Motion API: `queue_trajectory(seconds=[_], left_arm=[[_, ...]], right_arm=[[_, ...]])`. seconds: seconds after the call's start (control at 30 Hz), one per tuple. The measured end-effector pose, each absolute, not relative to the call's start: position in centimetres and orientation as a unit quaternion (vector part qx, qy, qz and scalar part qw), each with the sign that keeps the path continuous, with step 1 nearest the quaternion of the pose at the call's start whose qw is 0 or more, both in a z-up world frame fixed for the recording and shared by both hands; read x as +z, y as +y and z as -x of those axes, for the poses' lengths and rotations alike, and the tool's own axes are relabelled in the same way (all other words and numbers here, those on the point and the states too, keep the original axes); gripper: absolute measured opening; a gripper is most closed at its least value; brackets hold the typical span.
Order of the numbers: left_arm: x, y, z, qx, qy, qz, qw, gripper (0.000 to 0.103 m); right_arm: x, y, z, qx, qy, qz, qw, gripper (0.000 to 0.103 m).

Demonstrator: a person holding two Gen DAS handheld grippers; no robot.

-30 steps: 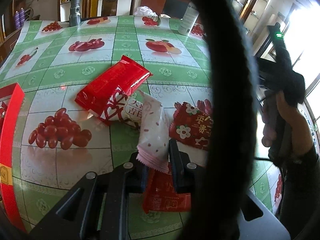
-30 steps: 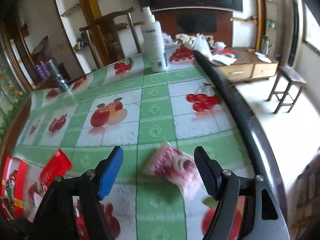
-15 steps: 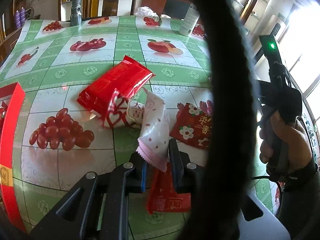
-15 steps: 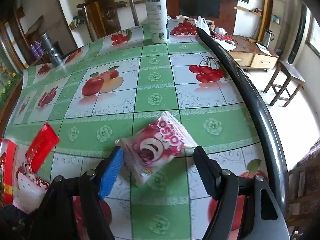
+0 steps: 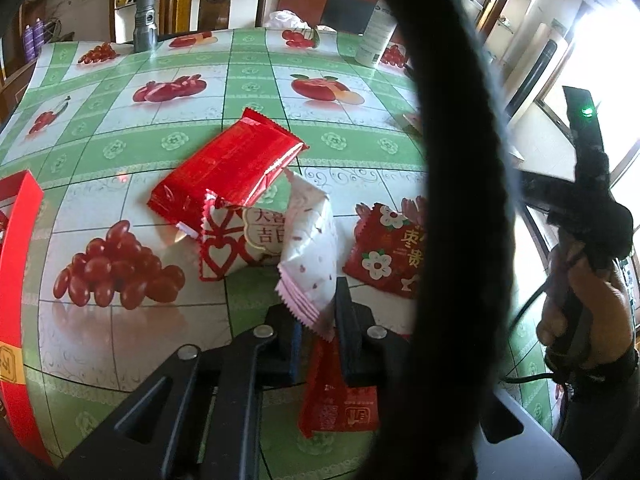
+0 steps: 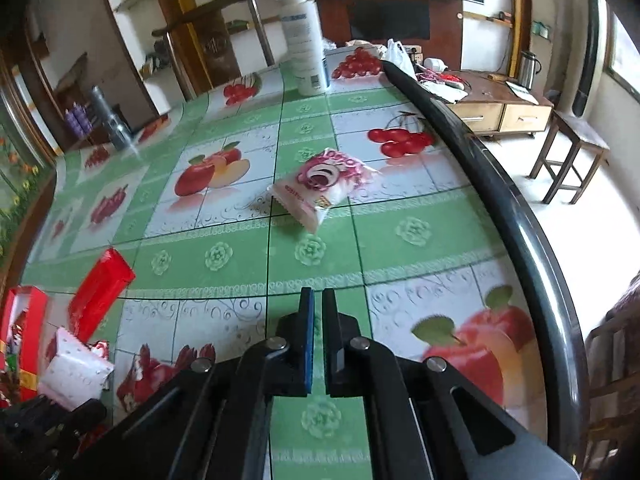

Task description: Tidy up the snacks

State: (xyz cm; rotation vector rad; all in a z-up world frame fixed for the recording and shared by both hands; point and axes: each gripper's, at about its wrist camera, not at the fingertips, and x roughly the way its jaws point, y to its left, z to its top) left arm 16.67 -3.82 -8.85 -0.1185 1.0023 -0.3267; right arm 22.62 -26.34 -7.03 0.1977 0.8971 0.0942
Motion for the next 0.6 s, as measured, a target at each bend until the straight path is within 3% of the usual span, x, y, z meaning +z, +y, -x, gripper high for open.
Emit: queue_trajectory(seconds=[0.1,0.17,0.23,0.43,0.5,0.57,0.6], left_arm=[[-8.9,-3.6,-16.7,-0.158,0.48,0.064,0.86,0.014],[-8.9,-3.5,-16.7,-0.158,0.48,0.066,0.86,0.014],[-8.9,-3.5,-16.8,-0.16,0.481,0.065,0.86,0.014],[-9.0,-3.6,-17.0,-0.166,0.483,0.062,0.857,0.014],[-9.0,-3.7,-17.0,-0.168,0.482,0.061,0.858,0.014],[-9.1,-3.5,-17.1,-0.17,0.481,0.067,0.858,0.014],[-9.1,-3.5,-17.1,-0.171,0.48,0.069,0.858,0.014]], right_arm=[[-6.0,-26.2,-23.5,0.034,0.413,-0.093,0.905,0.009],[-5.4,-26.1,-24.8,0.03,0.404,-0.11,0.908,0.061],[-5.4,-25.9,-26.1,0.005,0.409,-0.124,0.904,0.072],[-6.7,-24.4,-31.1,-0.052,0.439,-0.138,0.886,0.071],[-7.5,-24.3,-32.2,-0.066,0.449,-0.13,0.881,0.059],[-7.5,-24.0,-32.3,-0.073,0.448,-0.109,0.884,0.038],[-7.6,-23.9,-32.2,-0.067,0.449,-0.106,0.885,0.035]])
